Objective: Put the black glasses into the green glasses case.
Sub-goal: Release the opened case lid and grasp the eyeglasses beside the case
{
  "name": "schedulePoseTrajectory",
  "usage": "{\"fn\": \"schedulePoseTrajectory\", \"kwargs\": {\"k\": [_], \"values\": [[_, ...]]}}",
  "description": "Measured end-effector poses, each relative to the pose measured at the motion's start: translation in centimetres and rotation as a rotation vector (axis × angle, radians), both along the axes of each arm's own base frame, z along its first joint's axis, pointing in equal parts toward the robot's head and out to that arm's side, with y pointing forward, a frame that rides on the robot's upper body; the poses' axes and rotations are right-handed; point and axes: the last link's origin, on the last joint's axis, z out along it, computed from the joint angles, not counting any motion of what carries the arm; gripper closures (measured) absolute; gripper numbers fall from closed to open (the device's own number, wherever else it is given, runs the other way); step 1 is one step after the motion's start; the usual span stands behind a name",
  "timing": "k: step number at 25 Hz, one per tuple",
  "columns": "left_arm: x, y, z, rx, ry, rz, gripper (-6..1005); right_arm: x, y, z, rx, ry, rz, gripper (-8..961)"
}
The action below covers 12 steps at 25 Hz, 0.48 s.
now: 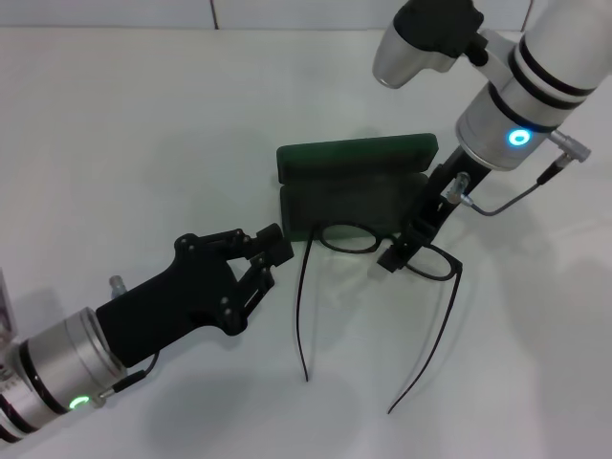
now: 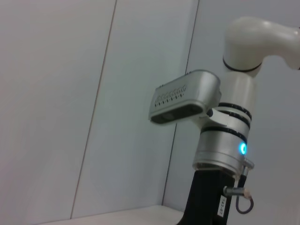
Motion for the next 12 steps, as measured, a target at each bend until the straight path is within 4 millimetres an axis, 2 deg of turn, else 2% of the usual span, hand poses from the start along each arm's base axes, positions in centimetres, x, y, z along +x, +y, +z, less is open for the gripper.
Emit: {"fn": "schedulePoseTrajectory", "kwargs": {"k": [5,12], "values": [[-0.06,0.05,-0.05,0.000,0.004,0.004,889,-0.74,-0.16,-0.16,-0.009,0.019,0.020,413],[-0.12,-0.08,-0.09,-0.001,0.004,0.008,897,-0.66,-0.33,-0.31,-0.016,0.021,0.025,419]]}}
